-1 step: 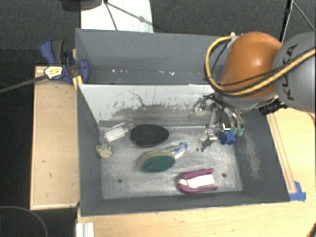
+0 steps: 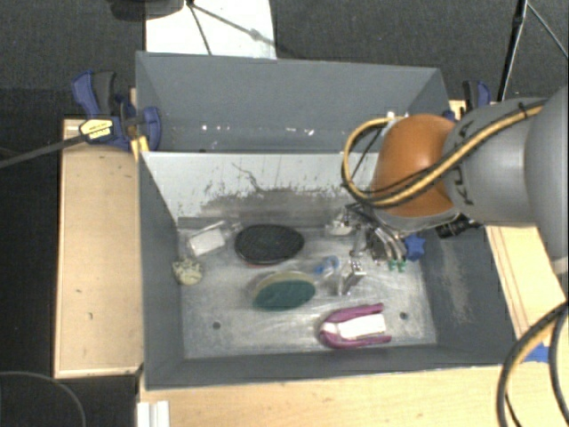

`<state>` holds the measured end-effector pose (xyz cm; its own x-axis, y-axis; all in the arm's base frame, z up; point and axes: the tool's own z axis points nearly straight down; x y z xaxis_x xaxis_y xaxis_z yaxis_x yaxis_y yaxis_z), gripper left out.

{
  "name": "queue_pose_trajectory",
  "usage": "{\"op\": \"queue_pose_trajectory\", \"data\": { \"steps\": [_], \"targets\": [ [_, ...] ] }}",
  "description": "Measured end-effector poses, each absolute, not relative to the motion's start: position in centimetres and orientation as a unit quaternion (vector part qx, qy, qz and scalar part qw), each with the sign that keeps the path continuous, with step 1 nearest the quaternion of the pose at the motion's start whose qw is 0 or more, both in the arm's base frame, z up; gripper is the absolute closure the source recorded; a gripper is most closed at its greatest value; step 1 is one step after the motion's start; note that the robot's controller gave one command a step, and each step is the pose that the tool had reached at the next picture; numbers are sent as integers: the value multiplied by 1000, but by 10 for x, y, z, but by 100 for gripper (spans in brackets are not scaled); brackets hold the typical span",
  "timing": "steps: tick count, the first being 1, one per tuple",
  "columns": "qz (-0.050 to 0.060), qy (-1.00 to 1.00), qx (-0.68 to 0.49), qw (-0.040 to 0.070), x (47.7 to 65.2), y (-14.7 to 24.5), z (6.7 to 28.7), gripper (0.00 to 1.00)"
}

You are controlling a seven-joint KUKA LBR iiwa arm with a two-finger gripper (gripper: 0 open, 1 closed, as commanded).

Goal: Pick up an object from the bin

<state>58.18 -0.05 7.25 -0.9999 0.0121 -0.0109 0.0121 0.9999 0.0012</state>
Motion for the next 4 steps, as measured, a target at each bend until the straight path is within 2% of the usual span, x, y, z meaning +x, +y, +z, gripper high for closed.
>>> {"op": "queue_pose_trajectory", "data": {
  "steps": [1,2,3,4],
  "targets": [
    [1,1000,6,9,584,0,77,100],
    [1,1000,6,6,582,0,74,0],
    [1,1000,7,10,585,0,77,100],
    [0,980,-197,4,577,48,152,100]
  ]
}}
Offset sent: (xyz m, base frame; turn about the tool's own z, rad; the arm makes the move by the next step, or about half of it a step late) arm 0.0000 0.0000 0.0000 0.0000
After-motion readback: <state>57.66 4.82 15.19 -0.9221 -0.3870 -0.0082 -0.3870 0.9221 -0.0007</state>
